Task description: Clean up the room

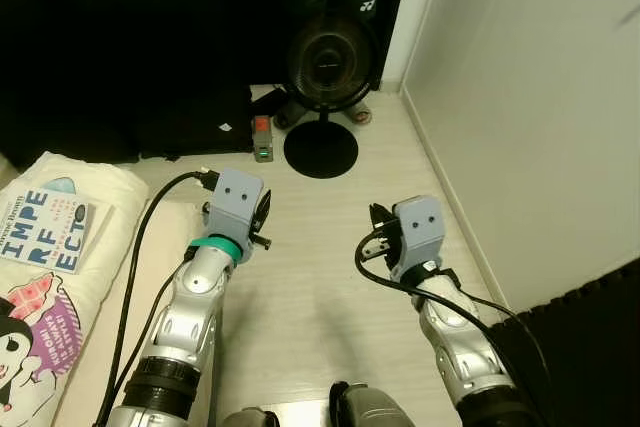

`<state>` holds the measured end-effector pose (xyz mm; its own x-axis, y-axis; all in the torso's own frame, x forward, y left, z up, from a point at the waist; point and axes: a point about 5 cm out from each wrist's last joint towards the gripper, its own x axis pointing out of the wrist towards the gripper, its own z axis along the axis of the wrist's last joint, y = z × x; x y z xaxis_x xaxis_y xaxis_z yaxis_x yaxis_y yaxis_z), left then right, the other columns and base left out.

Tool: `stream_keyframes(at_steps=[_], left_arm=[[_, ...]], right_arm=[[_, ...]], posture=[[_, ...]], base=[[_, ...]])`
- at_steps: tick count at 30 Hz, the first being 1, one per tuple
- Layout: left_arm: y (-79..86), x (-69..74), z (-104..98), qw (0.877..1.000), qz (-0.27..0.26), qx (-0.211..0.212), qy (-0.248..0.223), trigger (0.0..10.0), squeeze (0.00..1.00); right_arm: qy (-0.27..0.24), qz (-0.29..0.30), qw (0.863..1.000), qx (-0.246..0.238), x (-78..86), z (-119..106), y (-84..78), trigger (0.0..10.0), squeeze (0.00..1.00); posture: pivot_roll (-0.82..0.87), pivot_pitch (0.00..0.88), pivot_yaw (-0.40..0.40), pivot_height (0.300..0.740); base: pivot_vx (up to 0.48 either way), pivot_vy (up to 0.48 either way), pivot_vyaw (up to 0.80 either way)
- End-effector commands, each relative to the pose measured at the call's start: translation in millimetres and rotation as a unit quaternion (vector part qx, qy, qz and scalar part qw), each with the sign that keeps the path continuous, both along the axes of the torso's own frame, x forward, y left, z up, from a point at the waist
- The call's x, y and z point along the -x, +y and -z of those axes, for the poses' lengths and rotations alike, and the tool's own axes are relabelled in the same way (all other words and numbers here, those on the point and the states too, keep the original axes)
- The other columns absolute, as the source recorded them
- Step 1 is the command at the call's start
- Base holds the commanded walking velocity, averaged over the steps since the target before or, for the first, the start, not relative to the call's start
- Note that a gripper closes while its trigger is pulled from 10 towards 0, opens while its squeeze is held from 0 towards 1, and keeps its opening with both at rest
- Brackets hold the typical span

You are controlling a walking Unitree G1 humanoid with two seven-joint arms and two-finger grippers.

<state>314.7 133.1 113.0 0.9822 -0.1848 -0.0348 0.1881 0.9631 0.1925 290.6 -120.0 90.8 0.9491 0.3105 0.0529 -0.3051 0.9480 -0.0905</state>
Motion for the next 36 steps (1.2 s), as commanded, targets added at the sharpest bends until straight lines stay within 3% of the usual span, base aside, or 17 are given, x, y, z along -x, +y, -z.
stream_keyframes(at_steps=[1,8,9,10,11,12,14,19,25,28,29,36], left_arm=[[-0.3,-1.2,3.4,1.000,0.003,0.001,0.015,10.0,0.00],[-1.2,-5.9,3.4,1.000,0.005,0.000,0.019,10.0,0.00],[0.1,-0.8,17.2,0.999,0.005,0.003,0.045,10.0,0.00],[0.1,-0.8,17.2,0.999,0.005,0.003,0.045,10.0,0.00],[2.3,6.7,34.3,0.997,0.006,-0.003,0.073,10.0,0.00],[2.3,6.7,34.3,0.997,0.006,-0.003,0.073,10.0,0.00],[17.2,26.5,57.7,0.994,-0.009,-0.019,0.106,10.0,0.00],[30.3,22.9,50.1,0.995,-0.026,-0.029,0.090,10.0,0.00],[33.9,14.3,43.9,0.996,-0.035,-0.031,0.080,10.0,0.00],[28.0,9.2,40.5,0.996,-0.025,-0.032,0.074,10.0,0.00],[20.3,9.1,41.4,0.997,-0.013,-0.031,0.074,10.0,0.00],[11.8,10.8,43.1,0.997,-0.003,-0.026,0.075,10.0,0.00]], right_arm=[[0.015,0.016,1.000,-0.005,4.2,7.1,-5.1,10.0,0.00],[0.039,0.034,0.998,-0.021,5.1,20.9,-5.9,10.0,0.00],[0.062,0.044,0.997,-0.015,7.6,33.9,-11.0,10.0,0.00],[0.062,0.044,0.997,-0.015,7.6,33.9,-11.0,10.0,0.00],[0.086,0.052,0.995,-0.006,10.8,47.1,-16.8,10.0,0.00],[0.086,0.052,0.995,-0.006,10.8,47.1,-16.8,10.0,0.00],[0.117,0.067,0.991,0.016,17.1,61.6,-38.1,10.0,0.00],[0.114,0.050,0.991,0.037,18.9,58.8,-48.0,10.0,0.00],[0.103,0.044,0.993,0.039,14.7,53.5,-48.1,10.0,0.00],[0.084,0.047,0.995,0.023,6.7,44.8,-40.0,10.0,0.00],[0.073,0.052,0.996,0.005,2.7,40.6,-30.3,10.0,0.00],[0.074,0.052,0.996,-0.014,4.3,42.6,-19.5,10.0,0.00]], posture=[[-0.14,0.120,0.046,0.740],[-0.14,0.115,0.047,0.740],[-0.12,0.078,0.036,0.740],[-0.12,0.078,0.036,0.740],[-0.11,0.057,0.028,0.740],[-0.11,0.057,0.028,0.740],[-0.10,0.038,0.019,0.740],[-0.08,0.028,0.007,0.740],[-0.08,0.020,0.008,0.740],[-0.09,0.019,0.023,0.740],[-0.10,0.029,0.028,0.740],[-0.10,0.025,0.029,0.740]], base=[[0.000,0.000,0.00],[0.000,0.000,0.00],[0.000,0.000,0.00],[0.000,0.000,0.00],[0.000,0.000,0.00],[0.000,0.000,0.00],[0.000,0.000,0.00],[0.000,0.000,0.00],[0.000,0.000,0.00],[0.000,0.000,0.00],[0.000,0.000,0.00],[0.000,0.000,0.00]])
